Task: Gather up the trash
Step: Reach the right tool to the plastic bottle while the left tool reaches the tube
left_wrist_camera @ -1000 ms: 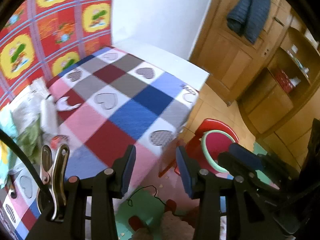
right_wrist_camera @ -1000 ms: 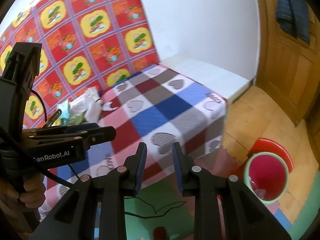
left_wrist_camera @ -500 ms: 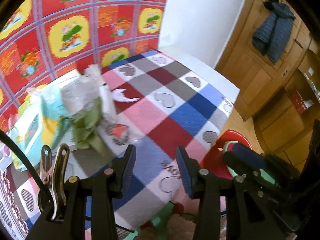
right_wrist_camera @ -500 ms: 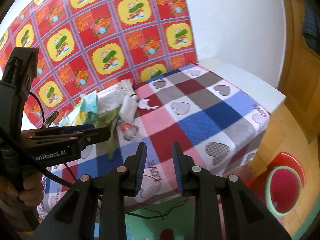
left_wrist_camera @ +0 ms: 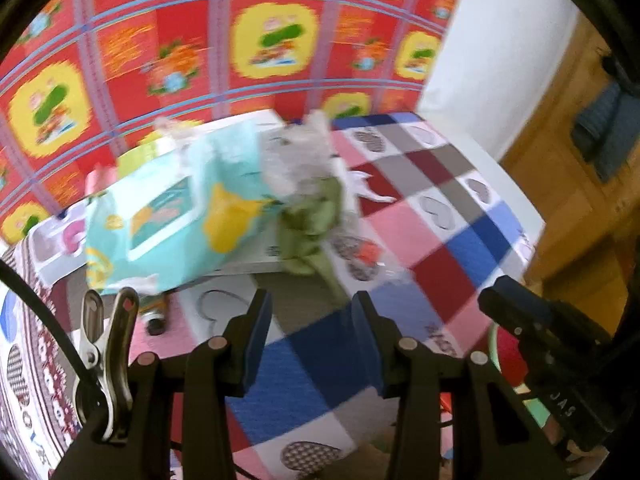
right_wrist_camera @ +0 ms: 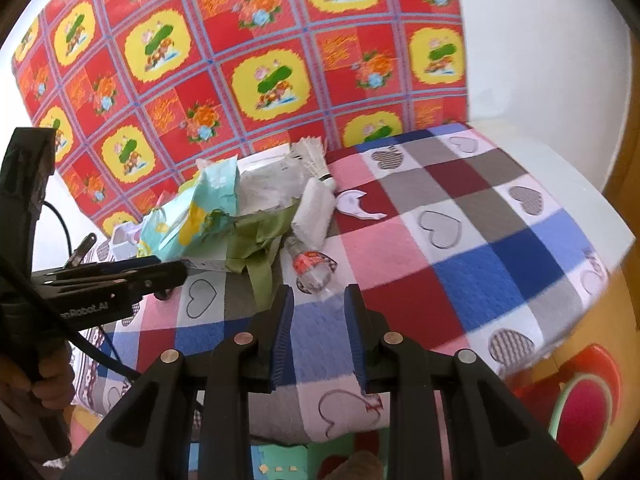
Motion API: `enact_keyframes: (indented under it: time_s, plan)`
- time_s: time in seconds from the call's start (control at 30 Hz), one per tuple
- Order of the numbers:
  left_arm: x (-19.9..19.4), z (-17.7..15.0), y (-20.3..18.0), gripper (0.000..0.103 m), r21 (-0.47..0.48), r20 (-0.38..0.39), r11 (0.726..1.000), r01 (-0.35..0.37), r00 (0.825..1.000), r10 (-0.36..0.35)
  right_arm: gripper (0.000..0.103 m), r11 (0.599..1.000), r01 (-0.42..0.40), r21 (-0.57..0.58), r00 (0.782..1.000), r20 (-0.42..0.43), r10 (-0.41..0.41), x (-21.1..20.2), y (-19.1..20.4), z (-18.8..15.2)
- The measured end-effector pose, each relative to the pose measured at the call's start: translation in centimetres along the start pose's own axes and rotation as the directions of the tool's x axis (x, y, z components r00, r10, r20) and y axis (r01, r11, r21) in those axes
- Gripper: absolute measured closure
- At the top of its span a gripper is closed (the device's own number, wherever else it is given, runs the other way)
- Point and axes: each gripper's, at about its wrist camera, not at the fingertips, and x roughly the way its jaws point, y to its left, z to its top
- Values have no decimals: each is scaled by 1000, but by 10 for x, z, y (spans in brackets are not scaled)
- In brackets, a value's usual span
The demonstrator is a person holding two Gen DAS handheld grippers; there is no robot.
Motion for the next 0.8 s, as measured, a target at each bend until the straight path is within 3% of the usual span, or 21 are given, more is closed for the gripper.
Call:
enact_keyframes:
  time_s: [0.13, 0.2, 0.27, 0.53, 0.8]
  plan:
    - [3, 1, 21, 59, -61, 0, 997, -50, 999, 50, 74, 999, -23, -38, 999, -29, 22, 18, 2, 10]
    - [5, 0, 32, 59, -94, -5, 993, -69, 998, 69, 61, 999, -21, -50, 999, -47, 19, 30, 2, 16]
    - [8, -2, 46, 59, -133, -17, 987, -91, 996, 89, 57, 998, -17, -55, 998, -56, 13, 37, 1, 19]
    - [22, -13, 96, 59, -261, -75, 950, -171, 985, 156, 57, 995, -39, -94, 991, -128, 27, 67, -2, 24]
    - [39, -19, 121, 55, -300, -106, 930, -210, 977, 187, 57, 990, -49, -132, 982, -186, 24, 88, -3, 25]
